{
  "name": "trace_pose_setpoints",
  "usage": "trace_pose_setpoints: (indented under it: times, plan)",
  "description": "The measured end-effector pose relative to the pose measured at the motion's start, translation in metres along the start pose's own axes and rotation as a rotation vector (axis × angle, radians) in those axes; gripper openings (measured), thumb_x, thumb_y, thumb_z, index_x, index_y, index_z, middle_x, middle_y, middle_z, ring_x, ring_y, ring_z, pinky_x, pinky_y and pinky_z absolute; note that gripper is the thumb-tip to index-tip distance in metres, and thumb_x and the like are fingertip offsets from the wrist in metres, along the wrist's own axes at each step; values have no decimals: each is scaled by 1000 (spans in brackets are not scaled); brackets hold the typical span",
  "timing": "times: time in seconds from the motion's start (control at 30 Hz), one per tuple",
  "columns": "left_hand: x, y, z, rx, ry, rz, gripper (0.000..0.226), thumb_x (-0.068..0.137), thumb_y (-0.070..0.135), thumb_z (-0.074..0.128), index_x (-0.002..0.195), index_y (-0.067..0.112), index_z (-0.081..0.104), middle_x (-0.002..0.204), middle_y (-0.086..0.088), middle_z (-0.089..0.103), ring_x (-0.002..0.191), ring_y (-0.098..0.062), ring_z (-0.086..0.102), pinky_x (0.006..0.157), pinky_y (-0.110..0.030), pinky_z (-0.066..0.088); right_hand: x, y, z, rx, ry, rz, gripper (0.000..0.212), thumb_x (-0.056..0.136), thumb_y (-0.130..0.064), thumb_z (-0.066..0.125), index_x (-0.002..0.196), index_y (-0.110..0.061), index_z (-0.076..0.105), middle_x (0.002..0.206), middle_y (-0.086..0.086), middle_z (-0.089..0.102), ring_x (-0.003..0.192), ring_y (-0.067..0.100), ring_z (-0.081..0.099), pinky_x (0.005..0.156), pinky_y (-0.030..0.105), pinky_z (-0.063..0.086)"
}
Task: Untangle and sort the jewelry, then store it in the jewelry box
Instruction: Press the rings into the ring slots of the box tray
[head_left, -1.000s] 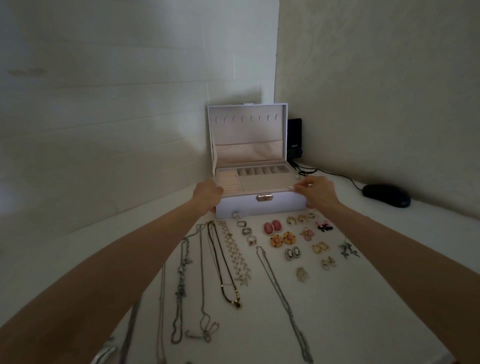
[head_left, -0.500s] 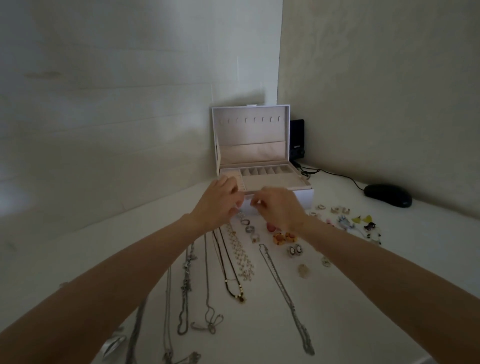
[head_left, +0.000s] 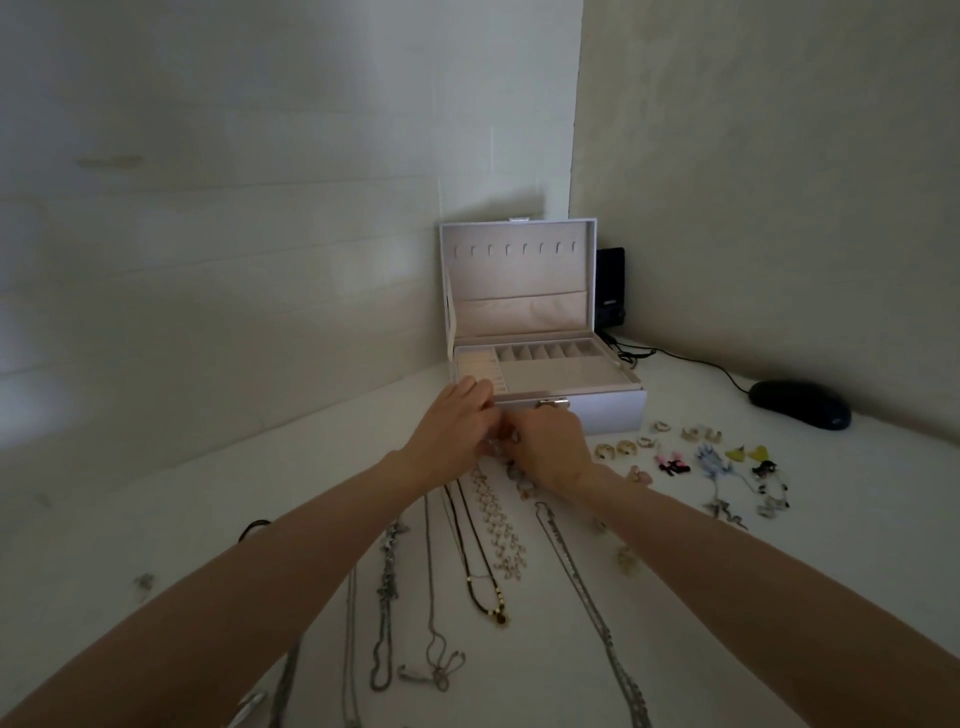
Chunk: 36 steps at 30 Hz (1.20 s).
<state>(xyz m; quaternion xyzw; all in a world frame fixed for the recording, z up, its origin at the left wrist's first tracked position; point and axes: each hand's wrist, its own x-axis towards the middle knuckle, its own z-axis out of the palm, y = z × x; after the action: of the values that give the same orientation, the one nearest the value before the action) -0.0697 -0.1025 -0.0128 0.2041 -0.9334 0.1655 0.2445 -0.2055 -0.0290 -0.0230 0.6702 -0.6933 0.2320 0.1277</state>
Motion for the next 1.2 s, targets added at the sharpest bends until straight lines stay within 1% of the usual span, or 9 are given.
trace_pose_setpoints:
  times: [0.13, 0.3, 0.43, 0.53, 0.7, 0.83, 0.97, 1.07, 1.2]
  plan:
    - [-2, 1, -6, -91, -5, -27, 26, 71, 26, 77, 82, 10, 60, 85, -7, 57, 82, -25, 51, 65, -31, 35, -3, 2, -4, 144, 121, -98, 15, 88, -28, 60, 90, -15, 68, 79, 3, 70, 72, 24, 64, 65, 30, 40]
    - [2, 9, -15, -450, -107, -223, 23, 86, 18, 66, 94, 7, 48, 94, -11, 62, 83, -25, 56, 73, -37, 45, -4, 6, -17, 251, 151, -169, 11, 84, -19, 66, 90, -11, 70, 80, 4, 72, 72, 22, 65, 63, 32, 45]
    - [3, 9, -15, -536, -87, -253, 21, 81, 12, 70, 91, 3, 54, 84, -10, 56, 76, -22, 50, 68, -31, 39, -6, 8, -18, 272, 155, -176, 12, 85, -19, 62, 91, -13, 70, 83, 2, 71, 75, 20, 64, 66, 33, 48]
    - [4, 7, -15, -522, -88, -266, 17, 80, 13, 71, 89, 2, 61, 81, -2, 48, 75, -17, 45, 67, -26, 33, -10, 7, -14, 227, 158, -78, 10, 85, -19, 63, 93, -13, 66, 82, 1, 70, 75, 22, 64, 64, 32, 45]
    - [2, -1, -18, -550, -49, -301, 13, 77, 3, 72, 88, 4, 64, 85, -4, 53, 79, -21, 55, 72, -22, 42, -8, -2, -10, 149, 49, 139, 12, 87, -22, 57, 95, -13, 62, 89, 2, 69, 81, 21, 63, 69, 30, 43]
    - [-1, -9, -21, -561, -29, -318, 13, 77, 3, 73, 88, 4, 65, 89, -12, 60, 81, -24, 60, 75, -30, 49, -4, -4, -12, 7, -175, 182, 26, 85, -38, 62, 97, -17, 72, 96, 3, 70, 90, 21, 64, 78, 30, 48]
    - [-4, -10, -22, -563, -29, -328, 13, 78, 4, 72, 89, 3, 65, 90, -13, 60, 83, -26, 60, 77, -34, 50, -1, -8, -10, 33, -239, 200, 27, 82, -40, 68, 99, -18, 73, 100, 1, 69, 94, 20, 63, 81, 29, 47]
    - [-5, -9, -21, -555, -37, -326, 13, 78, 5, 72, 89, 3, 65, 90, -14, 60, 84, -27, 59, 79, -39, 51, 2, -6, -12, 94, -282, 238, 24, 80, -35, 71, 97, -17, 74, 98, 2, 70, 92, 21, 64, 77, 29, 48]
    - [-5, -8, -21, -581, -25, -334, 12, 78, 4, 72, 89, 4, 66, 90, -12, 60, 82, -24, 60, 78, -37, 52, 2, -5, -16, 55, -262, 190, 21, 83, -31, 64, 86, -12, 73, 88, 4, 70, 81, 21, 64, 66, 27, 43]
